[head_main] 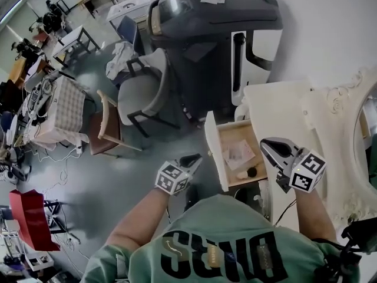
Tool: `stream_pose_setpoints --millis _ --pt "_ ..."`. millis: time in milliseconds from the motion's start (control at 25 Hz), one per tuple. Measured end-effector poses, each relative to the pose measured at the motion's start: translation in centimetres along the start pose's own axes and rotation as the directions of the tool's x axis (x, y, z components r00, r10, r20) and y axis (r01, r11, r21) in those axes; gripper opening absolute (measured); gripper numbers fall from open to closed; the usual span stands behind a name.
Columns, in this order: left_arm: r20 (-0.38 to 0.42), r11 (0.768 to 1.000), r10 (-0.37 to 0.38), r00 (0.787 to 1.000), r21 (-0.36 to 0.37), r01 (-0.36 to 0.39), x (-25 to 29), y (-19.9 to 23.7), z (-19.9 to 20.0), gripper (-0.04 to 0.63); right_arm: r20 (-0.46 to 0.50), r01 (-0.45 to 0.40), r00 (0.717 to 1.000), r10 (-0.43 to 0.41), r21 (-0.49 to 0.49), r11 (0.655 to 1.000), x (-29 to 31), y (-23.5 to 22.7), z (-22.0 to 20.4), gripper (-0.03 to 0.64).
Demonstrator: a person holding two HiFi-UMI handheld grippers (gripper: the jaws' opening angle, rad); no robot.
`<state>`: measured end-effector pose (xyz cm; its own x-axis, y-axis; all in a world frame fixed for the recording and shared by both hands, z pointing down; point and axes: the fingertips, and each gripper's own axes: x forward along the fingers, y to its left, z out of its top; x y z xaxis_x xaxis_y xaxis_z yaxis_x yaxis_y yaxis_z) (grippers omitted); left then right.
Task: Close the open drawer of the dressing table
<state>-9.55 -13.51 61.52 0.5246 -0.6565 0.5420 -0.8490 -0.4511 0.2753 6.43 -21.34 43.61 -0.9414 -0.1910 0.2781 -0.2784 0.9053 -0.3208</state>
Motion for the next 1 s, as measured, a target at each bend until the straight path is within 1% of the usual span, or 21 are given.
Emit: stream_pose_setpoints --millis 120,200,320,440,560,680,800,880,1000 --pt "-0.071 0.999 0.002 0.997 0.052 0.002 1.5 0.7 -1.5 0.068 -0.011 -0.001 1.0 0.001 0.002 1.0 0.1 -0.1 -0.6 0.011" --pt "-0.125 0.996 0.01 0.992 0.093 0.002 2.4 1.2 -3.0 0.094 -0.018 0.002 1.0 -0.002 0.007 1.0 0.1 -0.3 -1.0 0.011" --pt "-0.187 0.989 0.015 0.982 0.147 0.013 3.9 1.6 -4.9 0.121 -0.028 0.009 1.0 -0.008 0.012 1.0 -0.2 -0.6 -1.6 0.011" --pt "-0.236 0.983 0.013 0.972 0.181 0.031 5.6 1.7 -6.3 0.143 -0.038 0.016 0.999 -0.015 0.016 1.0 -0.5 -1.1 -2.1 0.011" --pt "-0.296 0.972 0.023 0.955 0.229 0.047 7.3 2.2 -7.9 0.157 -0.043 0.025 0.999 -0.024 0.036 0.999 -0.8 -1.5 -2.7 0.011" --pt "-0.357 0.952 0.046 0.933 0.3 0.067 8.9 2.9 -9.6 0.175 -0.045 0.032 0.999 -0.029 0.063 0.997 -0.9 -1.9 -3.4 0.011" --pt "-0.404 0.926 0.067 0.912 0.365 0.093 10.6 3.8 -10.9 0.198 -0.057 0.036 0.998 -0.032 0.076 0.996 -0.6 -2.5 -4.4 0.011" --pt "-0.425 0.9 0.089 0.901 0.422 0.11 11.7 4.2 -11.5 0.209 -0.07 0.04 0.997 -0.034 0.087 0.995 -0.5 -2.9 -5.2 0.011" --pt "-0.451 0.85 0.118 0.885 0.507 0.145 13.1 4.7 -12.4 0.21 -0.084 0.044 0.996 -0.035 0.1 0.994 -0.4 -3.2 -6.0 0.011"
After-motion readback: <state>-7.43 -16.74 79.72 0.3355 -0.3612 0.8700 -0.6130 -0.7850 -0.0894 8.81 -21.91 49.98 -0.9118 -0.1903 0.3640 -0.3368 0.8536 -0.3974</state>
